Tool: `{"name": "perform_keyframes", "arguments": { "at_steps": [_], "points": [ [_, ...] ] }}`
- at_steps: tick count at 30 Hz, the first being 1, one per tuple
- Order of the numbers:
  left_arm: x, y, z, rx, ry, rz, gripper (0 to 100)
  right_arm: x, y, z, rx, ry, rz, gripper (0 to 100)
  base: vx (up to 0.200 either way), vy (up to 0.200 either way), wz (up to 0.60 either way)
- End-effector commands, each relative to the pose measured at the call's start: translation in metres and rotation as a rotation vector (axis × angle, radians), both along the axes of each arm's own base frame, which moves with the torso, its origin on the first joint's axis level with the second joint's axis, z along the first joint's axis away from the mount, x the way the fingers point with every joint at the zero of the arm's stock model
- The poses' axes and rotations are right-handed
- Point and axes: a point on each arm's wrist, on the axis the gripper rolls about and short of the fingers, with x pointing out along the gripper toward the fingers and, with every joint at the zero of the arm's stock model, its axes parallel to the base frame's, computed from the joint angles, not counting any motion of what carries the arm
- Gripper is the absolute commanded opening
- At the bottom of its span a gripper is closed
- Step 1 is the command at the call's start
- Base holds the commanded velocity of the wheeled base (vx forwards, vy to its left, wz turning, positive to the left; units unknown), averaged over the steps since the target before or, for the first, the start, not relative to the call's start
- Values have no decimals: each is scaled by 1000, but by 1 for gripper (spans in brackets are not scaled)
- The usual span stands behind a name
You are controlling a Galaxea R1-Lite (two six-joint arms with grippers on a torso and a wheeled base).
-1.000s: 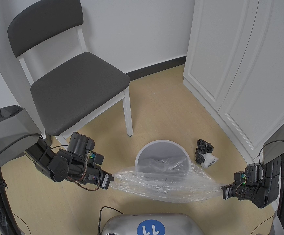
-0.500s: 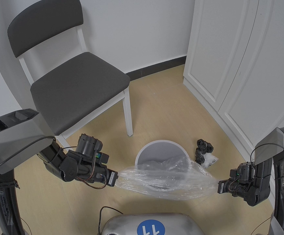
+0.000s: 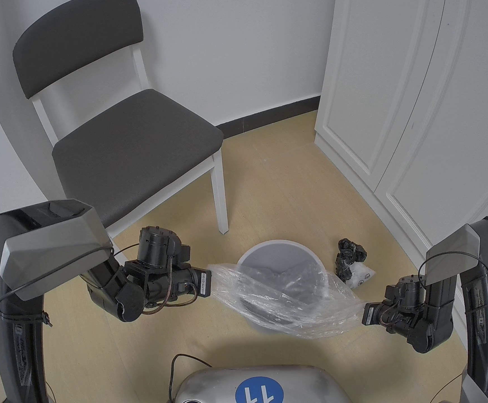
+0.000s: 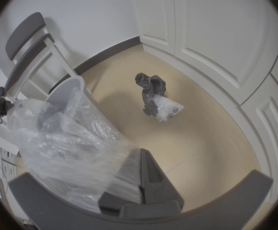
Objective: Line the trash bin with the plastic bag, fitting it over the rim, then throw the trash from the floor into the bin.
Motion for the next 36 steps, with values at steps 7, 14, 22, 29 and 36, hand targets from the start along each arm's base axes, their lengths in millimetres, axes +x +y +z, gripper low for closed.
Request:
{"name": "perform_keyframes", "arguments": {
  "at_steps": [7,14,22,29,36],
  "points": [
    [-16,13,-22,130,88,-66,0,-2,-1,-1,-15,-4,-7,0,0,0,0],
    [-14,13,-27,133,84,-75,0,-1,-2,-3,-22,-2,-7,0,0,0,0],
    [-6,22,-33,137,82,-47,0,2,-9,-9,-52,2,-23,0,0,0,0],
    [-6,25,-31,137,81,-40,0,5,3,9,-43,-60,22,0,0,0,0],
    [-8,30,-24,135,73,-35,0,22,7,19,-6,-140,66,0,0,0,0]
  ]
}}
